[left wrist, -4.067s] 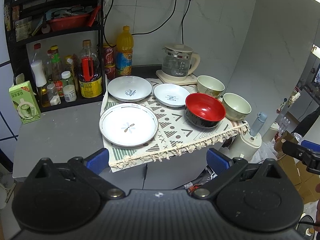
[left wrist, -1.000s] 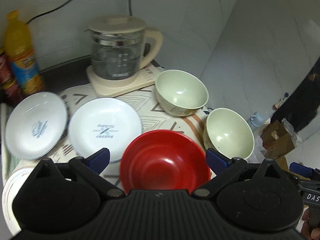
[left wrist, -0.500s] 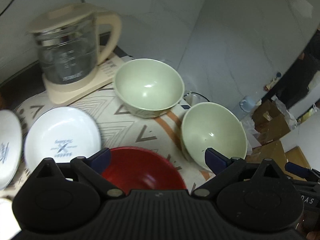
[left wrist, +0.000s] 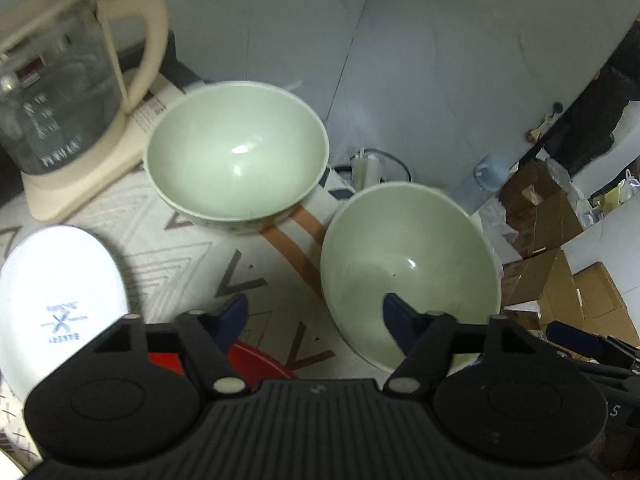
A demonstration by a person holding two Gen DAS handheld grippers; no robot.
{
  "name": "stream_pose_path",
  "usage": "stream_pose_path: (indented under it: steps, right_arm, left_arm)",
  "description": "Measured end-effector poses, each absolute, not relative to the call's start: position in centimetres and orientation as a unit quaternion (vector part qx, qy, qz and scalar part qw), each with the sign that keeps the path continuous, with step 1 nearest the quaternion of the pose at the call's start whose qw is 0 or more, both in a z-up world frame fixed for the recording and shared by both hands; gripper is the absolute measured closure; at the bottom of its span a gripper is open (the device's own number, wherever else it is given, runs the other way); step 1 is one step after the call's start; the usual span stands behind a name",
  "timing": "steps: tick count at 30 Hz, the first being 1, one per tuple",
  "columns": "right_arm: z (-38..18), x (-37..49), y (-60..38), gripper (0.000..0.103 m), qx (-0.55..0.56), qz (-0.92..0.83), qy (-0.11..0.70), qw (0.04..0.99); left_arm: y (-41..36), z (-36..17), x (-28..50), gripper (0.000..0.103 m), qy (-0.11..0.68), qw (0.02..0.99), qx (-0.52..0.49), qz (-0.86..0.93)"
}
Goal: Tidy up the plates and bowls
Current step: 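Close the right gripper on the rim of the large pale green bowl, then lift the pale green bowl and carry it over the red bowl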
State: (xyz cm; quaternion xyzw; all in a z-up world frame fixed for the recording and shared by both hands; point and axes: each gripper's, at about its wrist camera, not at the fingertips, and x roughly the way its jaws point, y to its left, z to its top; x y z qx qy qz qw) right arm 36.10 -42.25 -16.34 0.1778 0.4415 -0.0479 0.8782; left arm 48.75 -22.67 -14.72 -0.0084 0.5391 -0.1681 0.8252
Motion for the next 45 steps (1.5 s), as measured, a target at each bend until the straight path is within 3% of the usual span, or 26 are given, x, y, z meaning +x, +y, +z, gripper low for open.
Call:
stream_pose_path:
  steps: [7,10,18,20,22,39,45]
  right_arm:
    - [-18.4,38.3,-42.0,0.035,0.189,-0.040,0.466,0.863]
    - [-19.3,39.0,-41.9,0.040,0.197,-0.037,0.474,0.857]
    - [-21.7,40.6,-42.0,0.070,0.220,-0.040,0.500,0.837]
    - [-22.1,40.7,-41.9,0.083,0.227,-0.028,0.499,0.836]
    - [-22.1,40.8,-41.5,0.084,0.217,-0.027,0.496,0.840]
    - [-15.8,39.2,-41.7,0.084,0.209,-0.002,0.442,0.872]
    - [-14.0,38.7,-41.5,0.084,0.193,0.014,0.426,0.884]
  left_arm:
    - [-23.5,-16.7,50.4,0.049,0.555,0.814,-0.015,-0.171]
    - [-23.8,-17.6,51.2,0.060,0.569,0.804,-0.027,-0.171]
    - [-24.6,-19.7,52.5,0.080,0.590,0.788,-0.032,-0.172]
    - [-24.8,-19.9,52.7,0.083,0.591,0.787,-0.029,-0.172]
    - [-25.1,-20.1,52.7,0.088,0.596,0.783,-0.032,-0.175]
    - [-23.5,-12.8,49.3,0.088,0.547,0.820,-0.055,-0.159]
    - [-22.7,-10.9,48.0,0.096,0.525,0.835,-0.075,-0.145]
